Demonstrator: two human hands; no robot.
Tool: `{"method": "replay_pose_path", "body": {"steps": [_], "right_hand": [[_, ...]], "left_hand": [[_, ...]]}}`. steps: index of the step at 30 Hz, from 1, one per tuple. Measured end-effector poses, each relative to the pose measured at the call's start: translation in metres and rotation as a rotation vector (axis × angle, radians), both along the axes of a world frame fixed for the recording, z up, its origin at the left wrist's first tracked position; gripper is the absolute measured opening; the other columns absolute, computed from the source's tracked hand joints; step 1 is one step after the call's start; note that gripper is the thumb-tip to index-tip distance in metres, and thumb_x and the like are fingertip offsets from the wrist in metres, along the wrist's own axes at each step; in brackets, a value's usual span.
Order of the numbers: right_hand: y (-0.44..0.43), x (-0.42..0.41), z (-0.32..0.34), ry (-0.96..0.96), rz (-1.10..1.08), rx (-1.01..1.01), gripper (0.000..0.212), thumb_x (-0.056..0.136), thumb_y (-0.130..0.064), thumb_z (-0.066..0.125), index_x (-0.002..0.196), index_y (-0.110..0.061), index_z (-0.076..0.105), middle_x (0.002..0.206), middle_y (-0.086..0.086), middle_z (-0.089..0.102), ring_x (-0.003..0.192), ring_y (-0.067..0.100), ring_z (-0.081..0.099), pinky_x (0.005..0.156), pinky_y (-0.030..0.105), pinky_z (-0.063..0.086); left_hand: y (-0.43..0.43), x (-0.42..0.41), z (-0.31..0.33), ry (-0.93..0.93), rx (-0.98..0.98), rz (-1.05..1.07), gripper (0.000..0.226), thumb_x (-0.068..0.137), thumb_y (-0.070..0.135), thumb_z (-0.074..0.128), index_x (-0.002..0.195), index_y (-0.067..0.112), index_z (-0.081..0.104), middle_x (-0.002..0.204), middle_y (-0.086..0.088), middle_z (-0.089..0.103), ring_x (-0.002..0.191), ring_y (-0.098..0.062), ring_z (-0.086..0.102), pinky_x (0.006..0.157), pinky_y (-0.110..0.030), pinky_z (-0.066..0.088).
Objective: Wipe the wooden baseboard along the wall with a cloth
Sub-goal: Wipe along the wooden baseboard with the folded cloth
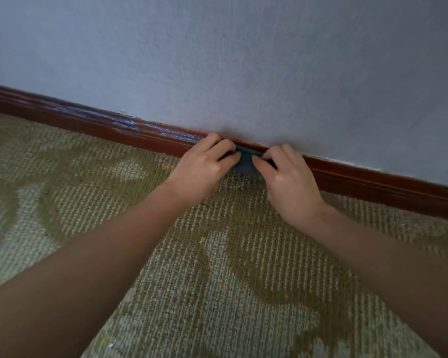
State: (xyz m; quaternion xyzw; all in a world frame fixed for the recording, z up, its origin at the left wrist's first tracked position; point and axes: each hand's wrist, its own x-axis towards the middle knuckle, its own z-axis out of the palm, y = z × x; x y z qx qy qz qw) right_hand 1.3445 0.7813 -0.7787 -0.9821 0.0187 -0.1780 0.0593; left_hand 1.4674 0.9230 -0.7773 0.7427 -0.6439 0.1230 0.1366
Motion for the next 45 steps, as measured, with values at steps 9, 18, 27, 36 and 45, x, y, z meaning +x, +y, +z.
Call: {"method": "replay_pose_path", "body": {"steps": [9, 18, 27, 36, 45], "right_hand": [[0.002, -0.018, 0.012, 0.074, 0.052, 0.179, 0.047, 0.057, 0.022, 0.072, 0.103, 0.01, 0.064, 0.087, 0.022, 0.059, 0.073, 0.035, 0.059, 0.055, 0.033, 0.049], [-0.001, -0.02, 0.035, 0.114, -0.179, 0.818, 0.025, 0.088, 0.0, 0.055, 0.107, -0.011, 0.067, 0.103, 0.003, 0.061, 0.091, 0.006, 0.049, 0.075, 0.01, 0.033], [0.013, -0.003, 0.045, 0.304, -0.338, 1.185, 0.029, 0.076, -0.022, 0.075, 0.102, -0.019, 0.065, 0.098, -0.005, 0.062, 0.091, 0.012, 0.058, 0.081, 0.029, 0.05], [0.038, 0.016, 0.039, 0.183, -0.735, 1.564, 0.024, 0.074, -0.003, 0.075, 0.088, -0.011, 0.058, 0.089, 0.007, 0.062, 0.081, 0.021, 0.063, 0.065, 0.031, 0.057], [0.071, 0.053, 0.04, -0.016, -1.004, 1.963, 0.018, 0.082, 0.006, 0.063, 0.089, -0.008, 0.054, 0.092, 0.01, 0.055, 0.07, 0.023, 0.058, 0.045, 0.025, 0.055]], "left_hand": [[0.013, -0.027, 0.03, 0.091, 0.165, 0.152, 0.043, 0.06, -0.018, 0.073, 0.101, -0.006, 0.068, 0.099, -0.026, 0.062, 0.084, -0.043, 0.057, 0.06, -0.047, 0.054], [0.007, -0.039, 0.056, 0.356, 0.173, 0.425, 0.034, 0.081, -0.001, 0.055, 0.112, 0.008, 0.064, 0.1, -0.009, 0.068, 0.094, -0.026, 0.055, 0.084, -0.032, 0.045], [0.013, -0.011, 0.066, 0.748, 0.181, 0.537, 0.033, 0.082, -0.003, 0.054, 0.108, 0.013, 0.065, 0.093, 0.003, 0.058, 0.068, 0.003, 0.048, 0.053, 0.002, 0.034], [0.022, 0.012, 0.035, 1.126, 0.102, 0.551, 0.028, 0.075, 0.025, 0.076, 0.097, 0.015, 0.063, 0.09, 0.001, 0.064, 0.083, -0.014, 0.059, 0.074, -0.028, 0.048], [0.03, 0.022, 0.005, 1.345, -0.161, 0.744, 0.023, 0.076, 0.018, 0.076, 0.076, 0.018, 0.053, 0.078, -0.002, 0.059, 0.08, -0.025, 0.061, 0.075, -0.038, 0.054]]}}
